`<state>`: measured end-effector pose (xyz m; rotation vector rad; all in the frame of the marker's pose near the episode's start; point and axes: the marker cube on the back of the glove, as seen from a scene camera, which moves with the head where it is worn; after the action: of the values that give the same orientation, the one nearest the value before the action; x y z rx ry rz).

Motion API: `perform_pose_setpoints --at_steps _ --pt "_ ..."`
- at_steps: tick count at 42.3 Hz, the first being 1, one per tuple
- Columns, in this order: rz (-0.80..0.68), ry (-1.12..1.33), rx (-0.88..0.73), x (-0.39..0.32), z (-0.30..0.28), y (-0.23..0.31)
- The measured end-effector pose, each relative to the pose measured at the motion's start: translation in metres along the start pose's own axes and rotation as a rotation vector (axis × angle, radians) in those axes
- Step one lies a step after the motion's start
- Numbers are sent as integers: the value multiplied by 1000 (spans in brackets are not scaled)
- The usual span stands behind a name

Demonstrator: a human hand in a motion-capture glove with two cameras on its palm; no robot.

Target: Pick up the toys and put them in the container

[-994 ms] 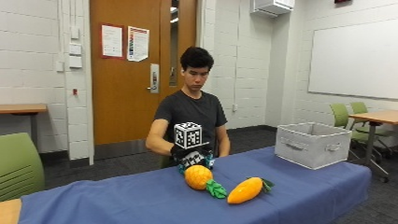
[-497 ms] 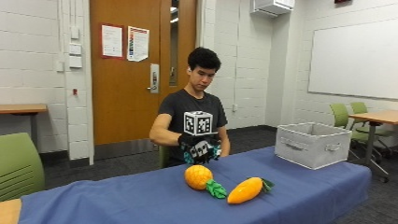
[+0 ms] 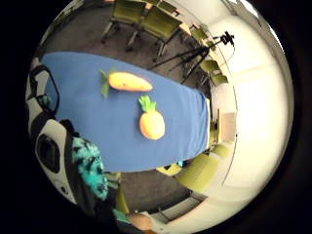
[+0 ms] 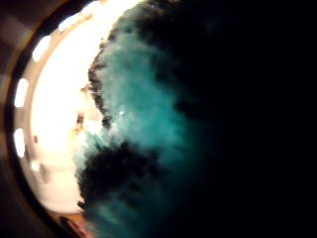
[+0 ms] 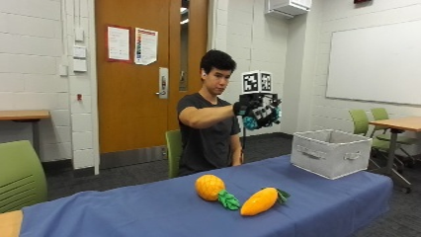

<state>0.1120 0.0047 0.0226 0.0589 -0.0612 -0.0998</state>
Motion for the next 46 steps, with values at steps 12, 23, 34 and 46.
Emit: perform_pose_setpoints --at_steps 12,23,34,46 --pt "-175 -17 58 -152 -66 -67" --pt "-381 -183 61 -335 -87 -94" --pt "-398 -113 8 -331 -44 -143" --pt "-349 -82 -121 -335 -22 -134"
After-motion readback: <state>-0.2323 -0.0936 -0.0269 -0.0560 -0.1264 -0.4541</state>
